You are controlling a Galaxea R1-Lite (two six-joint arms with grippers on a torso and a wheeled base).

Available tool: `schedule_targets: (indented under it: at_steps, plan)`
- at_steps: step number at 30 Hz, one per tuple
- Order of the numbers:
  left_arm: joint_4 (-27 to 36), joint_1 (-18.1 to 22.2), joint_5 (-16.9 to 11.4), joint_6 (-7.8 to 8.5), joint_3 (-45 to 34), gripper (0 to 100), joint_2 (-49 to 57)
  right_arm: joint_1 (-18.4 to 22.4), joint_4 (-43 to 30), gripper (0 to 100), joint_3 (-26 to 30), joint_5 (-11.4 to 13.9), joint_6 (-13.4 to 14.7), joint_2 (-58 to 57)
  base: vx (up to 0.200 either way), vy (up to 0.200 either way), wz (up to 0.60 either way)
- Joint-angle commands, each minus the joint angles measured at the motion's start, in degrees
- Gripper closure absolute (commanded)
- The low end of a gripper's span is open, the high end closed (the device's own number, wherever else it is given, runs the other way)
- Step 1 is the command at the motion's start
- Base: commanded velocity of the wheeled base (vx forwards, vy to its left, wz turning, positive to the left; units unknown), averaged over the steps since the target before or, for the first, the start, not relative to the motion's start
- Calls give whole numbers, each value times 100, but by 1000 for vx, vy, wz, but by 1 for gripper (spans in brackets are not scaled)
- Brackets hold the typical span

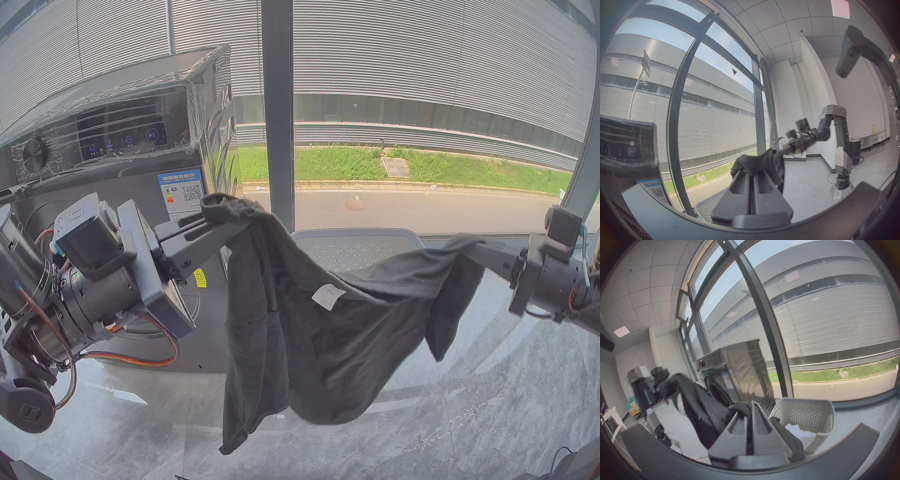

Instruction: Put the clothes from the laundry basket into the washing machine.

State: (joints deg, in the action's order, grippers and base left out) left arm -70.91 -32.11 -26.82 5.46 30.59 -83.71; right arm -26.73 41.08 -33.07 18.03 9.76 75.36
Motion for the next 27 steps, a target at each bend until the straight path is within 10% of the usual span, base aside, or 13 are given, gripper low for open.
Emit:
schedule_targets:
  at_steps: [1, 14, 15, 27]
  plan:
    - [227, -59, 98, 8, 316, 100, 22, -218, 5, 100, 442, 157, -54, -479, 0, 0, 0]
    - [236, -217, 116, 16, 404, 100, -180, -368, 5, 100, 442, 385, -98, -628, 0, 0, 0]
    - [236, -234, 116, 16, 422, 100, -198, -368, 5, 0, 468, 403, -106, -628, 0, 0, 0]
    - [306, -454, 116, 25, 958, 100, -462, -403, -39, 0, 1321, 482, -282, -566, 0, 0, 0]
